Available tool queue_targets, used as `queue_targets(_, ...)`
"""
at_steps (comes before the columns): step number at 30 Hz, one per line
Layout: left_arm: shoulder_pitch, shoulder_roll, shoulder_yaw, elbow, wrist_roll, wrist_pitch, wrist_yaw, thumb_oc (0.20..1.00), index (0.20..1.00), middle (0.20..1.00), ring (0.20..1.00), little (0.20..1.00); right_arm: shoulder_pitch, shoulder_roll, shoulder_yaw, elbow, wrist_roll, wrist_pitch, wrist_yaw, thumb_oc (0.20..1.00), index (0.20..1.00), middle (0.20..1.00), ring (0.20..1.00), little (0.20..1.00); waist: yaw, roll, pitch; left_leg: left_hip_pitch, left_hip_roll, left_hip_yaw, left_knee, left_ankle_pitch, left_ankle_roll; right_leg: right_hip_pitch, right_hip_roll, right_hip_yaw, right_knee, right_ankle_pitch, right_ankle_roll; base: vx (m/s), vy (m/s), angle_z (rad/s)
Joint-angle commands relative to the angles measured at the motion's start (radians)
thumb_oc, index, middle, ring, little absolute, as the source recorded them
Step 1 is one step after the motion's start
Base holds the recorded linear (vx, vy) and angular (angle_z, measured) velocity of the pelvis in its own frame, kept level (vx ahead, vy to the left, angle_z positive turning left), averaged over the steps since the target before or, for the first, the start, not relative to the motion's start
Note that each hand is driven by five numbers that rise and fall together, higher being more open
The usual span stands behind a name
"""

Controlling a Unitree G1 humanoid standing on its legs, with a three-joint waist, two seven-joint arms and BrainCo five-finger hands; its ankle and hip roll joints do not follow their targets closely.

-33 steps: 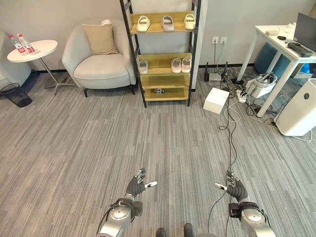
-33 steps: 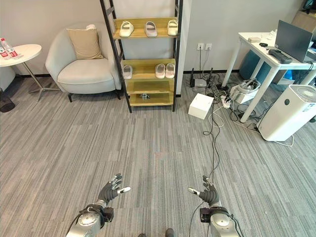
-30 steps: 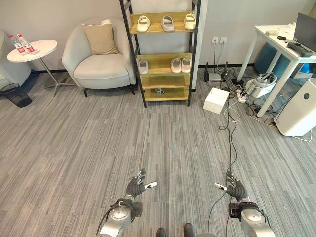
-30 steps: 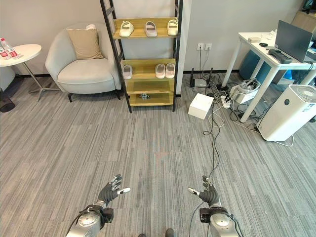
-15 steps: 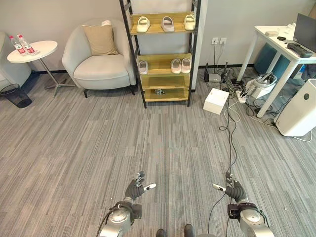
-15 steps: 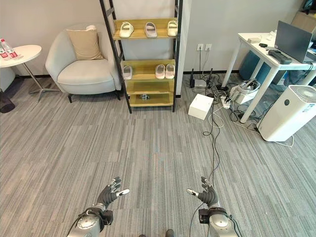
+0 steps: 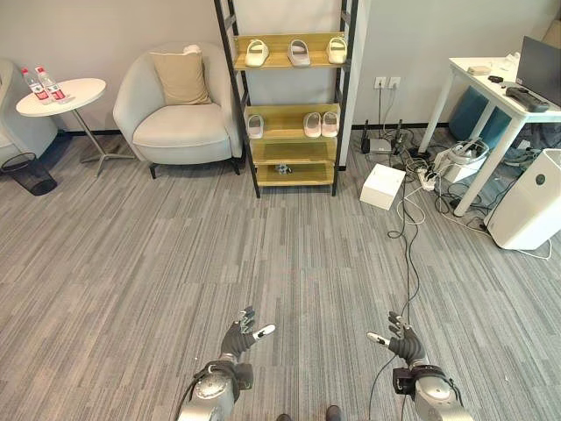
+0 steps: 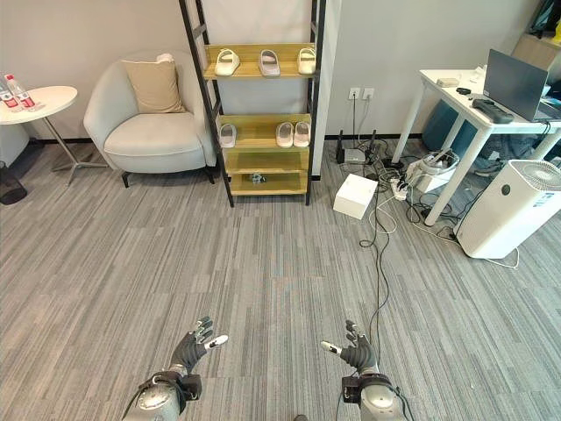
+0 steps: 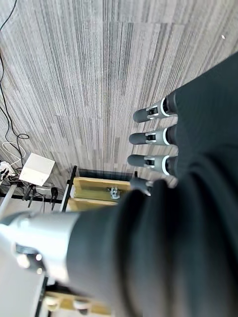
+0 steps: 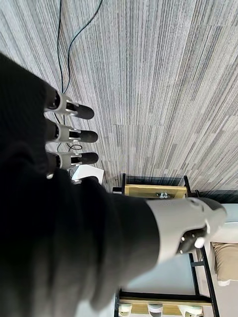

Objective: Arrange the slippers neatly on the shoe rack.

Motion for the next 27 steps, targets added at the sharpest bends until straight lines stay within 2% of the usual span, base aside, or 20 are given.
queue_targets(1,-0.053,-0.02,0.049,0.009,-0.034,-0.048,0.003,1.0,1.0,1.0,1.0,1.0,-0.033,-0.007,-0.015,-0.008,0.004,-0.036,-0.001,1.0,1.0,1.0,1.0,1.0,-0.007,-0.02,0.027,0.037,-0.021,-0.062,0.0,-0.194,0.021,0.088,-0.013,0.002,0.002,-0.244,0.043,0.0,0.0,0.0)
queue_targets(14,-0.074,-0.013,0.043,0.016,0.005,-0.05,0.028,1.0,1.0,1.0,1.0,1.0,-0.046,-0.018,0.009,-0.015,-0.022,-0.027,-0.005,1.0,1.0,1.0,1.0,1.0,-0.006,-0.02,0.033,0.032,-0.022,-0.059,0.0,-0.201,0.028,0.078,-0.015,0.012,0.002,-0.239,0.047,0.0,0.001,0.0)
queue_targets(25,-0.026,0.034,0.091,0.046,0.067,-0.042,0.027,1.0,1.0,1.0,1.0,1.0,-0.063,-0.054,-0.005,-0.06,-0.028,-0.026,-0.004,1.0,1.0,1.0,1.0,1.0,0.009,-0.036,0.078,-0.027,-0.031,-0.058,0.0,-0.192,0.034,0.034,-0.023,-0.003,0.002,-0.24,0.06,0.07,0.052,0.0)
queue_targets(27,-0.025,0.05,0.118,0.055,0.064,-0.049,0.033,1.0,1.0,1.0,1.0,1.0,-0.071,-0.064,-0.025,-0.066,-0.046,-0.028,-0.009,1.0,1.0,1.0,1.0,1.0,0.013,-0.031,0.09,-0.056,-0.037,-0.059,0.027,-0.211,0.052,-0.031,-0.032,-0.009,0.111,-0.259,0.075,0.08,0.195,0.02)
